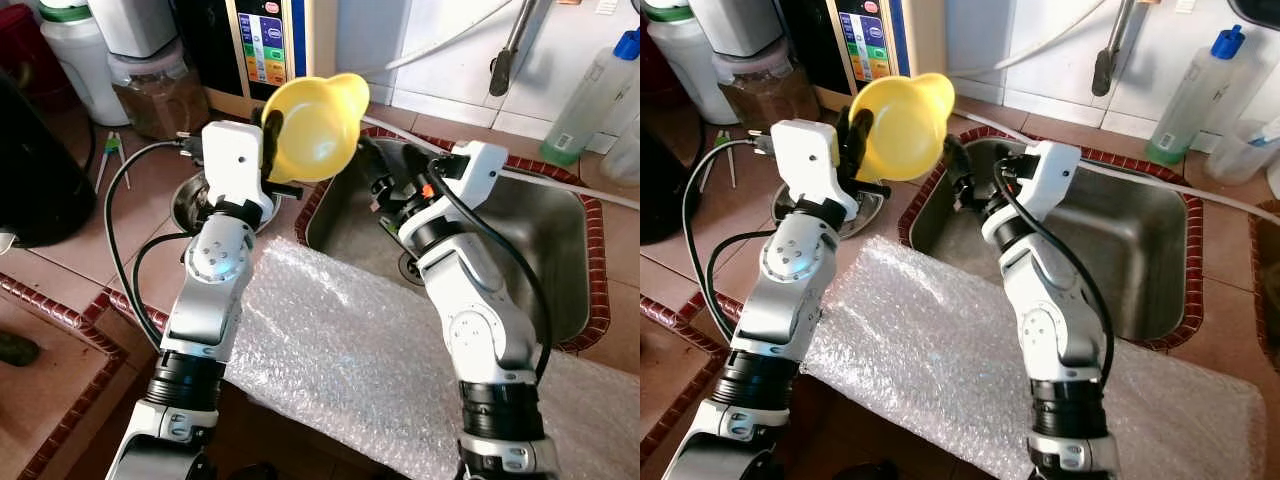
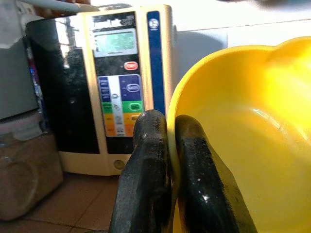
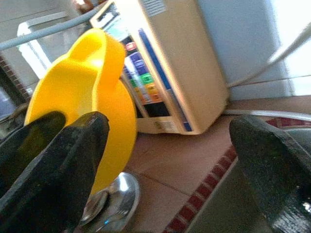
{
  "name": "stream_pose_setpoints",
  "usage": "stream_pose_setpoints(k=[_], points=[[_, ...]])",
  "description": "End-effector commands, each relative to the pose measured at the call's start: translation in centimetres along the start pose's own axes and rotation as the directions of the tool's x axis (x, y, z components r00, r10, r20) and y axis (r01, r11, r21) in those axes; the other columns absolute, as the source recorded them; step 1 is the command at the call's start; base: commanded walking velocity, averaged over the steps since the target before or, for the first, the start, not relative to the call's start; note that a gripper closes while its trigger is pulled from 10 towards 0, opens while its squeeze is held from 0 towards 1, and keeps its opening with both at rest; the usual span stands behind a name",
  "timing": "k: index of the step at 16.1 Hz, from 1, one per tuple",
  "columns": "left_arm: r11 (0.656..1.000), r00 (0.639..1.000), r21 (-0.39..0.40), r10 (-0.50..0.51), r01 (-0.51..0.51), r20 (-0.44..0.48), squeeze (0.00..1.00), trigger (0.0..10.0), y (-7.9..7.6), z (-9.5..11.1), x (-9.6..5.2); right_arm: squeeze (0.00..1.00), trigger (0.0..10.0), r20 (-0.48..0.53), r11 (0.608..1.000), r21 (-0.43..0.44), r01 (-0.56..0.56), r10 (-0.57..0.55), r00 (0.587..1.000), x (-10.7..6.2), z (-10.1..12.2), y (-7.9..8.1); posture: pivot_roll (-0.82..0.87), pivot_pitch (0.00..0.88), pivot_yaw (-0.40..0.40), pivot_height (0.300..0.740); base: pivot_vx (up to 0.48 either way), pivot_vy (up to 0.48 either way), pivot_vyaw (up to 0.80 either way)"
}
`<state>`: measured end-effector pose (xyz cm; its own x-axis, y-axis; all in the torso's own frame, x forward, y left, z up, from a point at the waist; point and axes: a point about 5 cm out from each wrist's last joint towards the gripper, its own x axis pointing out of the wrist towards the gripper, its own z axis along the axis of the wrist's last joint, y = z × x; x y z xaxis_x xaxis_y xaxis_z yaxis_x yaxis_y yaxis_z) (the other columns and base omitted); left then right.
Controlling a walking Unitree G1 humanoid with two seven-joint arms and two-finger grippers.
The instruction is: Kitchen organization
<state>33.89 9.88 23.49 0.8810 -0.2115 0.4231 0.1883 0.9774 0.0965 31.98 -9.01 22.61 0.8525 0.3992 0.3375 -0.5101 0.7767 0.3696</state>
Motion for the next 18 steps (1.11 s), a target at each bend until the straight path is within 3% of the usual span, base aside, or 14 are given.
stream_pose_setpoints(k=[1,2,3,4,5,9,10,18], points=[[1.000,1.000,0.001,-0.026,0.026,-0.004,0.00,0.0,-0.5,0.0,-0.2,1.00,10.0,-0.021,0.994,0.021,-0.110,0.111,0.994,0.1,-0.4,2.0,0.01,0.141,0.053,0.740,0.000,0.000,0.00],[1.000,1.000,-0.002,-0.028,0.028,0.001,0.00,0.0,-0.5,0.1,-0.2,1.00,10.0,-0.034,0.992,0.022,-0.124,0.124,0.992,0.0,-0.7,2.2,0.01,0.142,0.054,0.740,0.000,0.000,0.00],[0.999,0.999,-0.007,-0.033,0.034,0.012,0.00,0.0,-0.5,0.3,-0.1,0.57,10.0,-0.051,0.993,0.015,-0.114,0.114,0.992,0.0,-1.1,2.2,0.01,0.141,0.054,0.740,0.000,0.000,0.00],[0.999,0.999,-0.010,-0.037,0.037,0.016,0.00,0.0,-0.6,0.4,0.0,0.07,10.0,-0.054,0.994,0.018,-0.110,0.111,0.992,0.0,-1.2,2.2,0.02,0.141,0.054,0.740,0.000,0.000,0.00],[0.998,0.999,0.023,-0.050,0.050,0.001,0.00,0.0,-0.8,0.2,0.0,0.00,10.0,-0.056,0.987,0.035,-0.158,0.160,0.986,-0.2,-1.3,2.9,0.02,0.139,0.052,0.740,0.000,0.000,0.00],[0.998,0.998,-0.017,-0.054,0.054,0.014,0.00,0.0,-0.9,0.3,-0.3,0.00,10.0,-0.084,0.998,-0.054,0.018,-0.022,0.996,0.1,-1.9,0.8,0.01,0.141,0.052,0.740,0.000,0.000,0.00],[0.998,0.998,-0.012,-0.064,0.064,0.020,0.00,0.0,-1.1,0.4,-0.3,0.00,0.0,-0.072,0.998,-0.039,0.042,-0.045,0.996,0.4,-1.8,0.7,0.02,0.139,0.052,0.740,0.000,0.000,0.00],[0.992,0.993,0.065,-0.111,0.108,0.045,0.00,0.0,-1.6,0.4,-0.7,0.00,0.0,-0.112,0.986,-0.092,0.141,-0.151,0.982,2.6,-0.9,-0.7,0.02,0.131,0.048,0.740,0.000,0.000,0.00]])
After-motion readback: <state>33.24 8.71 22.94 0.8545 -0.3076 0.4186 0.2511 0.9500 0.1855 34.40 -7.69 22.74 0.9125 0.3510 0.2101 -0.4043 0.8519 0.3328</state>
